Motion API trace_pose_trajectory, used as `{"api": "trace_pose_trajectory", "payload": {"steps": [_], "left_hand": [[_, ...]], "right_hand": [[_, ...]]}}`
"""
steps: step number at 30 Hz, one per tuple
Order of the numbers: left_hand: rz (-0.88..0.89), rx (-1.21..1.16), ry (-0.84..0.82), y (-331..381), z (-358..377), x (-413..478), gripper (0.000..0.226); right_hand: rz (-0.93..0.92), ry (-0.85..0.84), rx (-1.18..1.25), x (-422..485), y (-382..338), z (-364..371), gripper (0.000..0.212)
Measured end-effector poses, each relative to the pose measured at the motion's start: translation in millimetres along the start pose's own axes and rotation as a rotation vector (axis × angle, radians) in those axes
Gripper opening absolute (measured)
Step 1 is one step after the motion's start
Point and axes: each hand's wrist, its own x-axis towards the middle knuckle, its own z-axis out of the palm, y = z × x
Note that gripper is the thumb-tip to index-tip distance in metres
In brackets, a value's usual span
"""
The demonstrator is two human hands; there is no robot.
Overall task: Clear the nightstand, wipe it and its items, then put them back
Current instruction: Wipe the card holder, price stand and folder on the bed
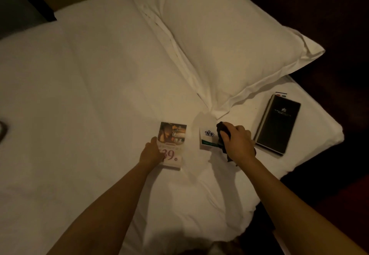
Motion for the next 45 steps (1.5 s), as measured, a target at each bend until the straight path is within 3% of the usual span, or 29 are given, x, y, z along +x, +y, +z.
{"api": "trace_pose_trajectory", "payload": {"steps": [2,8,13,18,24,27,29,32,36,42,45], "left_hand": [[-0.028,-0.102,0.012,-1.4,-3.0,0.8,0.052],[0.027,-0.381,-0.023,9.2,-29.9,-25.9,0.026],[0.217,-0.589,-0.05,28.9,-80.3,-72.9,0.015],[0.357,-0.73,-0.145,48.5,-140.8,-118.4,0.018],[0.471,-0.749,-0.268,72.5,-176.1,-148.5,0.019],[0.495,-0.768,-0.252,85.3,-180.6,-156.4,0.025],[0.516,-0.745,-0.242,90.3,-179.1,-158.9,0.04],[0.521,-0.724,-0.295,91.7,-172.2,-162.3,0.045],[0.484,-0.718,-0.355,93.1,-163.7,-167.7,0.02],[0.404,-0.717,-0.398,88.2,-150.8,-171.7,0.017],[0.224,-0.958,-0.383,83.0,-147.7,-167.3,0.02]], "right_hand": [[-0.005,0.005,-0.013,-8.6,-10.4,1.0,0.041],[-0.052,0.032,-0.016,-39.4,-53.3,3.0,0.041],[-0.284,0.111,-0.079,-70.5,-112.9,6.5,0.044],[-0.472,0.27,-0.093,-80.0,-155.2,-24.2,0.043],[-0.364,0.43,0.02,-70.3,-177.0,-96.7,0.041],[-0.512,0.392,-0.07,-87.7,-187.6,-105.8,0.041],[-0.615,0.326,-0.159,-100.9,-190.5,-99.8,0.041],[-0.643,0.308,-0.169,-105.5,-180.3,-100.6,0.04],[-0.551,0.379,-0.073,-93.6,-154.3,-112.6,0.039],[-0.212,0.381,0.063,-72.4,-111.4,-122.1,0.038],[-0.034,0.56,0.333,-80.3,-97.6,-115.1,0.037]]}}
